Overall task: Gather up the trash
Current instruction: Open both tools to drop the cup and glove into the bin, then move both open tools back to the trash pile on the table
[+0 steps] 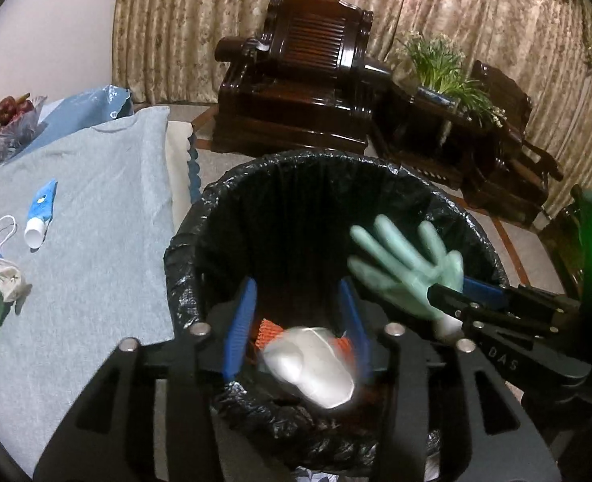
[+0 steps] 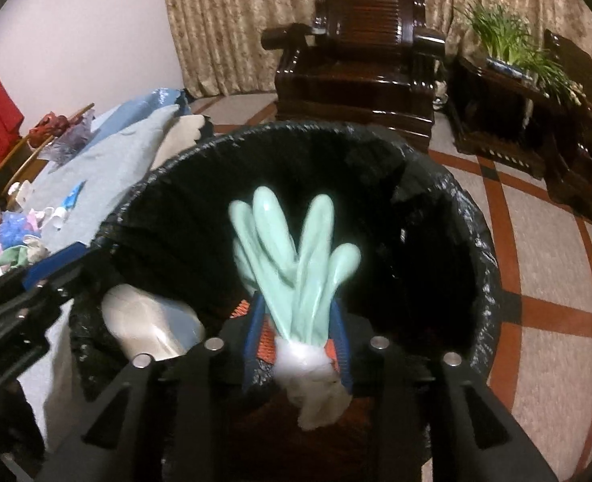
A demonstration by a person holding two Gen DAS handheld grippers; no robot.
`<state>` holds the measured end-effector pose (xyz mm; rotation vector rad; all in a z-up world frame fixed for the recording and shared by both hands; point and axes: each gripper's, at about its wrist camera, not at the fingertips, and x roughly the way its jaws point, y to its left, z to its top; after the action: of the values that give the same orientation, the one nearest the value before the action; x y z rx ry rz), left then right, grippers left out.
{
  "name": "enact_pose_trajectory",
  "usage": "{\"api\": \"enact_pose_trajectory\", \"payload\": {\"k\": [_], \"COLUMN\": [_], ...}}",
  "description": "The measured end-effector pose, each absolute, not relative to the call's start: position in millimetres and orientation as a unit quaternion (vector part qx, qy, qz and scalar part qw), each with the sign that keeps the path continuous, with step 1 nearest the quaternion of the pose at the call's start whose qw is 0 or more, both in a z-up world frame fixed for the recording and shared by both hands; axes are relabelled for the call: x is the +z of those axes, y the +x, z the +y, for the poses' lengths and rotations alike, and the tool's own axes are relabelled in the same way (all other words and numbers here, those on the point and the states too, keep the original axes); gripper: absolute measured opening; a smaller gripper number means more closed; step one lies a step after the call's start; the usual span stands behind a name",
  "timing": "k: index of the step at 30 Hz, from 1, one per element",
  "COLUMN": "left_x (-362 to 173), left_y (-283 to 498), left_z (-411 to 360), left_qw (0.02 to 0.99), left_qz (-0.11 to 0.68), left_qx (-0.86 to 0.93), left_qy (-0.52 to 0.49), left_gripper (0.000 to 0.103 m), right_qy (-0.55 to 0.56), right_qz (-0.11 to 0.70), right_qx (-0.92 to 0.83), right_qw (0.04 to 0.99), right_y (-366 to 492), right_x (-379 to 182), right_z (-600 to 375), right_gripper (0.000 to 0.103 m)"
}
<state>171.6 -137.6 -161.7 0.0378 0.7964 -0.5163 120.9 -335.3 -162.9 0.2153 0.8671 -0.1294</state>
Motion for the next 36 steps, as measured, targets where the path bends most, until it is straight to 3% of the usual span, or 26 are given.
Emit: {"api": "enact_pose_trajectory", "payload": {"k": [2, 5, 7, 9, 14, 26, 36], "left_x": [-160.3, -154.5, -149.9, -145.1, -129.0, -94.9, -97.8], "left_y": [170.5, 168.2, 166.1, 164.3, 157.2, 137.1, 122.9], "left_z": [-133.9, -126.5, -117.9, -109.4, -71.6, 68.9, 152.5], "left_qw": [0.890, 0.894, 0.899, 0.905, 0.924, 0.956, 0.959], "left_qz": [0.383, 0.379, 0.371, 0.364, 0.337, 0.292, 0.276], "left_qx": [-0.247, -0.239, -0.231, -0.222, -0.182, -0.032, 0.054], "left_qy": [0.016, 0.009, 0.007, 0.006, 0.004, 0.003, -0.017], "left_gripper": [0.048, 0.056, 0.062, 0.068, 0.085, 0.090, 0.090], "right_qy": [0.103, 0.101, 0.102, 0.103, 0.091, 0.058, 0.043], "right_qz": [0.418, 0.415, 0.411, 0.401, 0.376, 0.298, 0.288], "right_qx": [-0.065, -0.067, -0.069, -0.069, -0.051, 0.076, 0.156], "right_qw": [0.900, 0.902, 0.903, 0.908, 0.921, 0.950, 0.944], "right_y": [119.7, 117.8, 118.3, 118.2, 123.8, 150.5, 181.4], "right_x": [-162.9, -160.3, -156.7, -149.8, -131.6, -85.3, -97.6], "right_z": [-336.6, -336.0, -336.1, -333.2, -313.6, -201.5, -101.7], "right_gripper": [0.049, 0.051, 0.060, 0.076, 0.094, 0.097, 0.097]}}
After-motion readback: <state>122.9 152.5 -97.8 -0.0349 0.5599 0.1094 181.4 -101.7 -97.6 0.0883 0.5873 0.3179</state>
